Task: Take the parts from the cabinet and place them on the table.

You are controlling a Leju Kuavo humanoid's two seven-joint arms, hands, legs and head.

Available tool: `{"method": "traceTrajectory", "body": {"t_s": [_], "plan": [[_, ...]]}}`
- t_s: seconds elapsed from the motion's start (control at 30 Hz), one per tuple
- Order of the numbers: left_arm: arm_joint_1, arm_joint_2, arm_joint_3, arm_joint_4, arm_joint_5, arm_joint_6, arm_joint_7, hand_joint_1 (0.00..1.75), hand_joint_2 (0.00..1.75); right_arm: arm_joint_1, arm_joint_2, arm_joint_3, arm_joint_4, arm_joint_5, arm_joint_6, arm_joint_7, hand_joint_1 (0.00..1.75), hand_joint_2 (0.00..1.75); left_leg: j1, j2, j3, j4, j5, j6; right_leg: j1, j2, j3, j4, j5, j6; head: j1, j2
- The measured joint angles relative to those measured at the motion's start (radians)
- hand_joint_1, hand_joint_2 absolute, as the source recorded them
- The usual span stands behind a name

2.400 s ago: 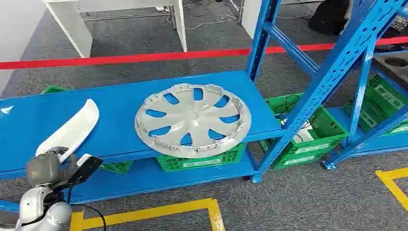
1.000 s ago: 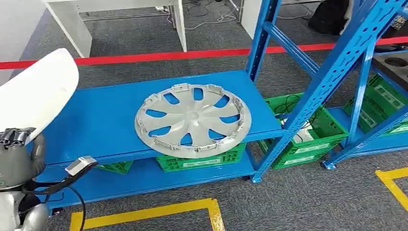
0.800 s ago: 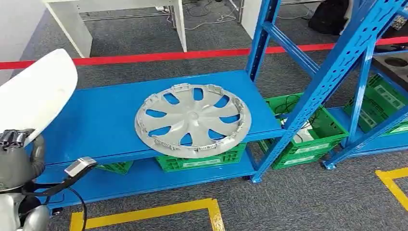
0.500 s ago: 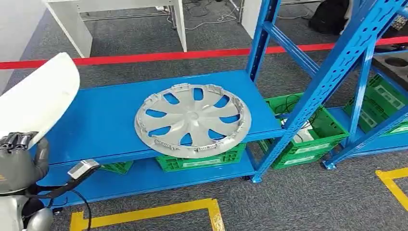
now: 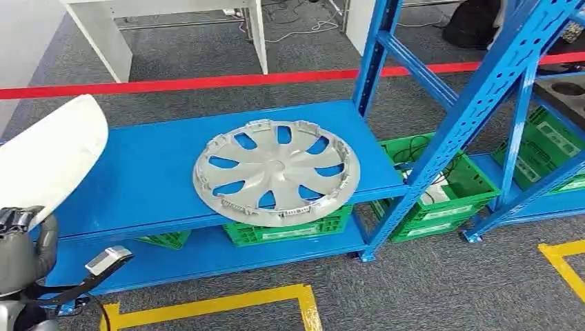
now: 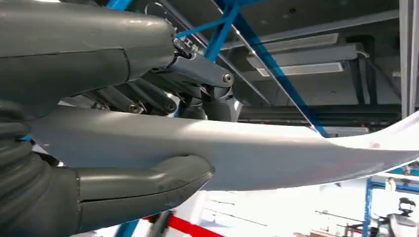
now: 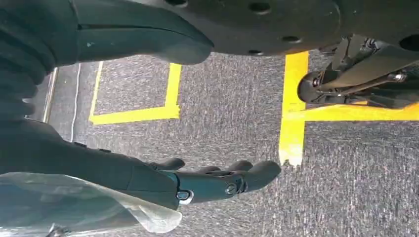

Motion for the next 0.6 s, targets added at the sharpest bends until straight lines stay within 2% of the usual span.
{"method": "traceTrajectory", "body": {"t_s": [0.37,0.47,0.6], "plan": [[0.036,0.023,0.026,-0.038,-0.001,0.0,0.0,1.75,1.75,-0.002,0.006,0.0,-0.008,0.0,-0.004,0.003,0.0,1.75,-0.003,0.0,0.0,0.002,0.0,0.001,-0.003,0.0,0.0,-0.001,0.001,0.002,0.0,0.0],[0.048,0.03,0.031,-0.047,-0.001,0.0,-0.003,1.75,1.75,-0.003,0.008,0.0,-0.01,-0.001,-0.007,0.005,0.0,1.75,-0.006,0.0,0.0,0.003,-0.002,0.004,-0.006,0.0,0.0,-0.001,0.001,0.004,0.0,0.0],[0.057,0.039,0.041,-0.051,-0.001,0.0,-0.006,1.75,1.75,-0.005,0.01,0.0,-0.012,0.0,-0.01,0.006,0.0,1.75,-0.01,-0.001,-0.002,0.006,-0.003,0.014,-0.008,-0.001,0.002,-0.004,0.004,0.013,0.0,0.0]]}}
